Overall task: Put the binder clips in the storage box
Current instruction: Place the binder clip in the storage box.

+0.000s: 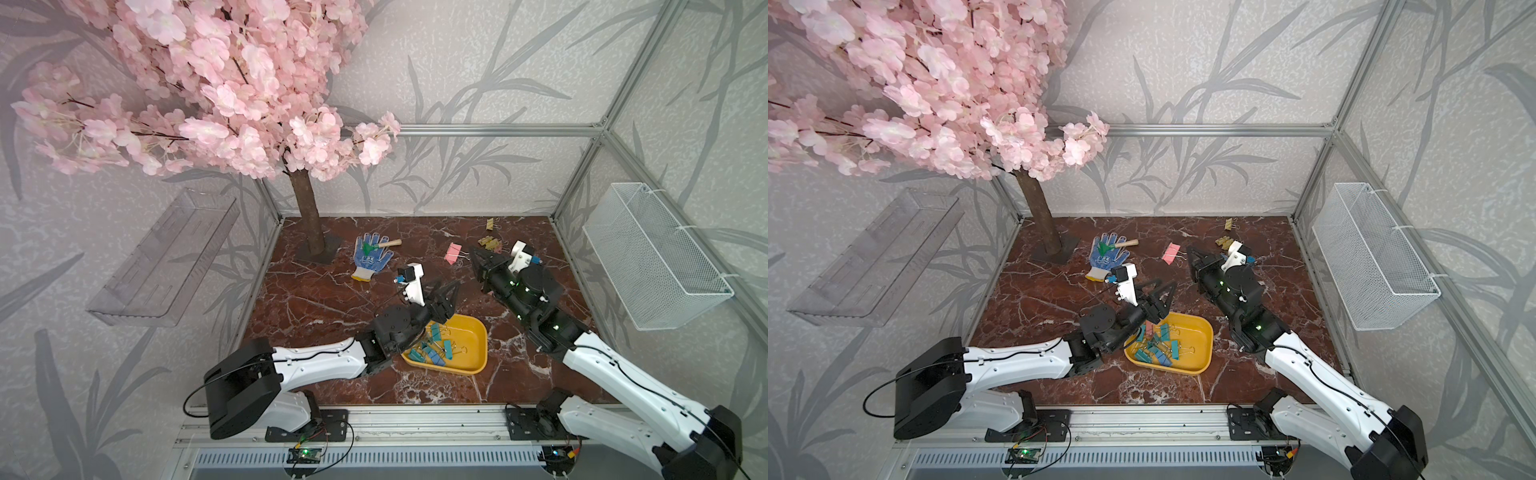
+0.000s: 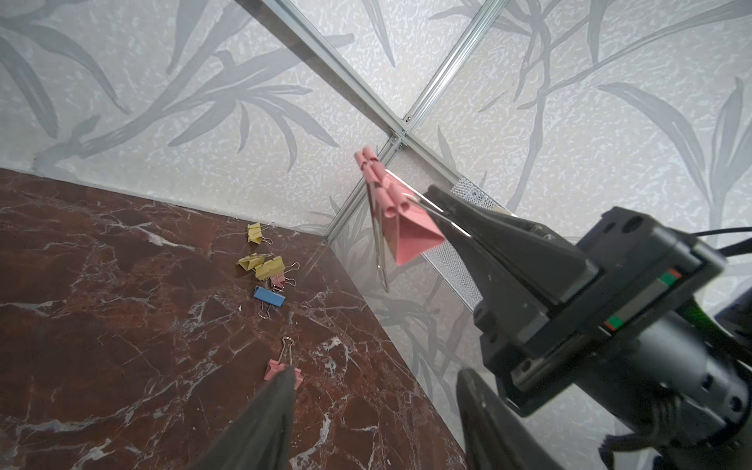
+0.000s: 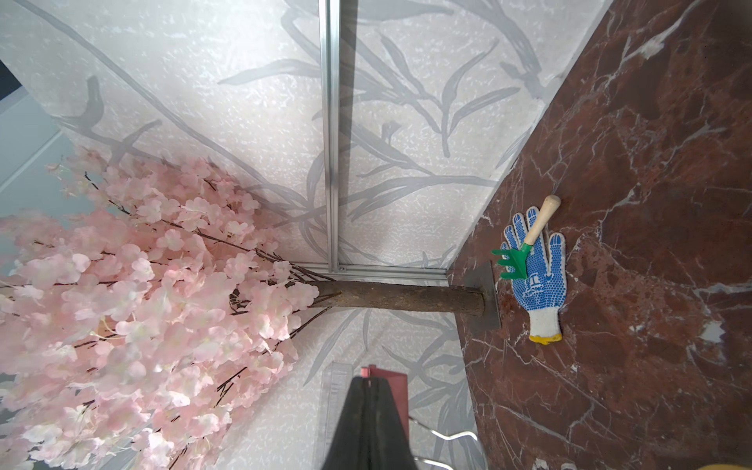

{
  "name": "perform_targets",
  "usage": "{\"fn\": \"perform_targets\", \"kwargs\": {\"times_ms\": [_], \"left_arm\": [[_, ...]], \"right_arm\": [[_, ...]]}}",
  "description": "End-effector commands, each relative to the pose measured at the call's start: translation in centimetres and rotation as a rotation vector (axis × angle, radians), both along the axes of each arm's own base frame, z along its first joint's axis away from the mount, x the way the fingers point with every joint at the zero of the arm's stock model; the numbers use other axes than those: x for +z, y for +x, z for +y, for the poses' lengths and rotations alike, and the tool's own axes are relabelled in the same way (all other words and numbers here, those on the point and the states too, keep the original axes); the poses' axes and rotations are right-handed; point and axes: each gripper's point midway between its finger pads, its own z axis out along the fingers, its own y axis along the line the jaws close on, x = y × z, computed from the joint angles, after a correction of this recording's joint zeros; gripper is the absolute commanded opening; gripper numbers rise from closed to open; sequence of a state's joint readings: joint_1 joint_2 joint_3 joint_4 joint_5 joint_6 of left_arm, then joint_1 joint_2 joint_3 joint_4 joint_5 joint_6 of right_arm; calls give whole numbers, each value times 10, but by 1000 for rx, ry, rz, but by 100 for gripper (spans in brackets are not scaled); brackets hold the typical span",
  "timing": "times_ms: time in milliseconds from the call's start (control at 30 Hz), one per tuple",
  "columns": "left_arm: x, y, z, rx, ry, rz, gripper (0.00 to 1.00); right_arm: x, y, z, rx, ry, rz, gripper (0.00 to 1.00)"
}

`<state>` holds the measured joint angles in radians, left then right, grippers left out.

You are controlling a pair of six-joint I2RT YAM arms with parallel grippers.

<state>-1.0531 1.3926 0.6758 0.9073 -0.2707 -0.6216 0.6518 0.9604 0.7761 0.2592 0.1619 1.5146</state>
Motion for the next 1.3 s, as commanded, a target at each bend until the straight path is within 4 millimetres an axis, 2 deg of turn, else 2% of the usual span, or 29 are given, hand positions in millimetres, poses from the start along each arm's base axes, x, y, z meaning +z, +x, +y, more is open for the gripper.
{"fn": "perform_targets", "kwargs": {"times_ms": [0,100,200,300,467,667,800,833,900,933,1033,1100,1167,1267], "left_arm": [[33,-2,-16,-45,-41,-105,64],[37,-1,-26,-67,-45,-129,64],[29,11,-22,-3,-41,-100,64],[32,14,-21,18,-54,-116,61],[36,19,-28,26,-20,-126,37],[41,20,-25,37,-27,-130,22],[32,21,-24,40,4,-94,3],[26,21,-23,42,25,-75,0],[15,20,-21,39,77,-35,0],[5,18,-20,35,117,-10,0],[-17,9,-8,16,242,59,0],[-32,-2,-5,-30,381,107,0],[-59,-18,-3,-100,576,175,0],[-112,-42,10,-189,862,299,0]], "right_arm": [[4,-6,-6,-37,1,-15,0],[3,-9,-4,-29,6,-15,0],[6,-13,-2,-22,11,-24,0],[10,-17,-1,-13,2,-35,0],[11,-22,2,0,6,-38,0],[6,-27,2,5,0,-33,0],[3,-29,-2,-4,-12,-38,0],[4,-28,-4,-19,-30,-47,6],[7,-26,-11,-35,-91,-73,37],[8,-25,-16,-31,-139,-76,50],[9,-20,-37,4,-316,-69,68],[0,-17,-51,42,-408,-45,79],[-13,-17,-58,125,-448,-34,85],[-35,-20,-54,269,-456,-18,89]]}}
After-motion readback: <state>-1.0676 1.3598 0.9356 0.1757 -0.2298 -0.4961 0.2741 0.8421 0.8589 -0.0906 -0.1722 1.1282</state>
